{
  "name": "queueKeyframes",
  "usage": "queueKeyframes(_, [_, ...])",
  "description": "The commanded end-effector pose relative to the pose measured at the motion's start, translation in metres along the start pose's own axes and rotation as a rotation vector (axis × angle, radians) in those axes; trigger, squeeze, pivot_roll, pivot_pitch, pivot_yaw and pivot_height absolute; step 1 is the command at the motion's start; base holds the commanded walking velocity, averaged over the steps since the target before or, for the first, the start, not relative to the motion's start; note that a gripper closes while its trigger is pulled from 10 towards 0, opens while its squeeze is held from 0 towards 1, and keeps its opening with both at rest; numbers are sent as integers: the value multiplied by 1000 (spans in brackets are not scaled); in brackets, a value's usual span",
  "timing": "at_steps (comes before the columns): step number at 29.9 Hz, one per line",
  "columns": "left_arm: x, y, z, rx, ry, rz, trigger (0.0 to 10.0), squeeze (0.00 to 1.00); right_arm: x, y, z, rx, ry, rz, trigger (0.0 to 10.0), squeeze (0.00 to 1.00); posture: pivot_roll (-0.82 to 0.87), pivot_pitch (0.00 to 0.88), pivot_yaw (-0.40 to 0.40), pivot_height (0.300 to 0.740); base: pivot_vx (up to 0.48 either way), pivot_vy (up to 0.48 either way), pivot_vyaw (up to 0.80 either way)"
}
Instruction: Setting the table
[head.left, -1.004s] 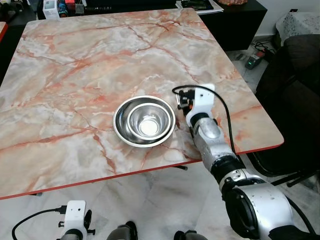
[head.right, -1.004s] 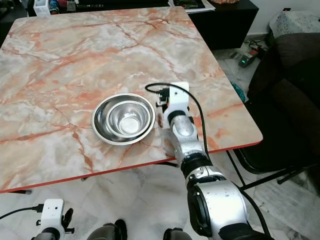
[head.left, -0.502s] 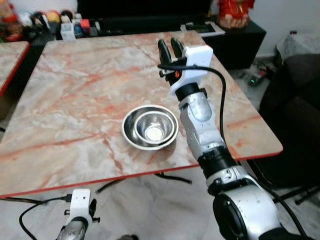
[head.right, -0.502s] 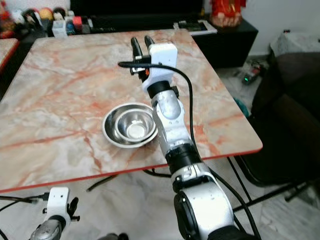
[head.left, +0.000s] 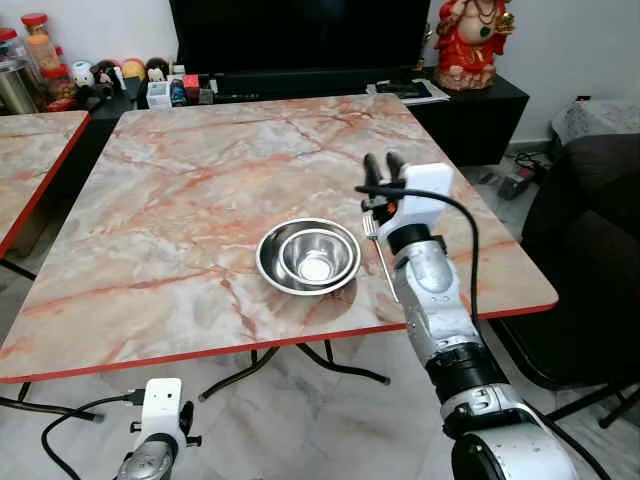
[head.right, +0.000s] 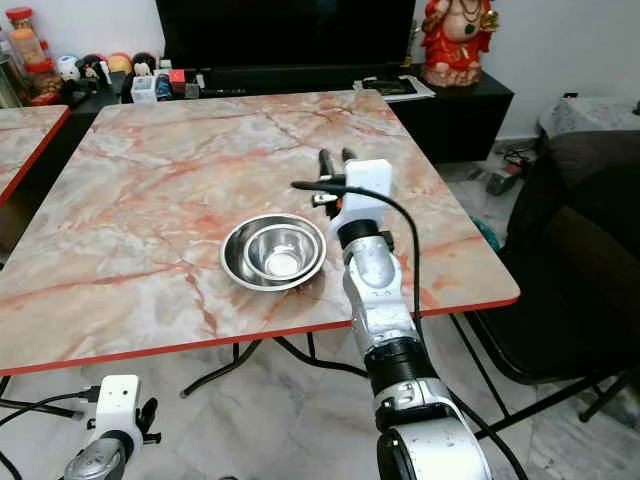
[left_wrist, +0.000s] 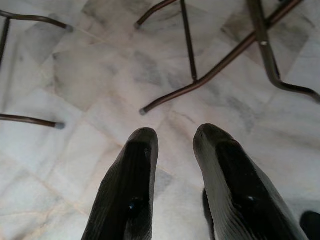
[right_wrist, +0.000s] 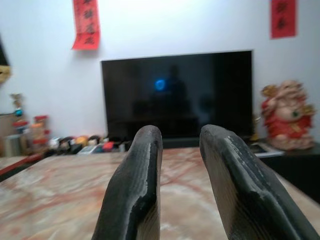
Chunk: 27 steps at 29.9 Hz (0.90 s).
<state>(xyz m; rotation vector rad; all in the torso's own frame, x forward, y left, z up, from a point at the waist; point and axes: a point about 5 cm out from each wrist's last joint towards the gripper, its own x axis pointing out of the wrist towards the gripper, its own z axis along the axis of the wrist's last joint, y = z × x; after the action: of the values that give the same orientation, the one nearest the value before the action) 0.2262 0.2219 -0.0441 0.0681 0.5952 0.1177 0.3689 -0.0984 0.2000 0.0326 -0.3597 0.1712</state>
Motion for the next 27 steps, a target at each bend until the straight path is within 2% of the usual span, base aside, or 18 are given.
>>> queueKeyframes(1, [1, 1, 1, -1, 7, 1, 10000, 0, -2, -7, 4, -12, -3, -33, 10000, 0, 26, 0, 34, 719, 0, 0, 0])
queueKeyframes(6, [2, 0, 2, 2, 9, -6, 10000, 0, -5, -13, 2, -22, 9, -63, 10000, 0, 20, 0, 36, 719, 0, 0, 0])
queueKeyframes(9, [2, -2, 2, -2, 13, -9, 10000, 0, -25, -29, -18, -61, 87, -119, 10000, 0, 24, 0, 24, 719, 0, 0, 0])
queueKeyframes(10, [2, -2, 2, -2, 13, -9, 10000, 0, -25, -29, -18, -61, 87, -119, 10000, 0, 24, 0, 24, 719, 0, 0, 0])
queueKeyframes(11, [1, -1, 0, -11, 21, -6, 10000, 0, -38, -34, -29, -66, 133, -152, 10000, 0, 21, 0, 26, 719, 0, 0, 0])
queueKeyframes(12, [1, -1, -2, -13, 26, -4, 10000, 0, -46, -36, -36, -70, 160, -165, 10000, 0, 16, 0, 33, 719, 0, 0, 0])
queueKeyframes(13, [1, -1, -2, -13, 26, -4, 10000, 0, -46, -36, -36, -70, 160, -165, 10000, 0, 16, 0, 33, 719, 0, 0, 0])
queueKeyframes(14, [0, 0, -5, -12, 35, -5, 10000, 0, -59, -40, -48, -85, 210, -188, 10000, 0, 13, 0, 38, 719, 0, 0, 0])
queueKeyframes(16, [-1, -1, -7, -7, 41, -9, 10000, 0, -72, -44, -60, -94, 261, -220, 10000, 0, 13, 0, 38, 719, 0, 0, 0])
queueKeyframes(19, [-2, 1, -8, -3, 44, -8, 10000, 0, -86, -47, -71, -107, 308, -252, 10000, 0, 14, 0, 46, 719, 0, 0, 0])
queueKeyframes(27, [-1, 2, -6, 4, 42, -8, 10000, 0, -75, -39, -61, -92, 267, -239, 10000, 0, 15, 0, 48, 719, 0, 0, 0])
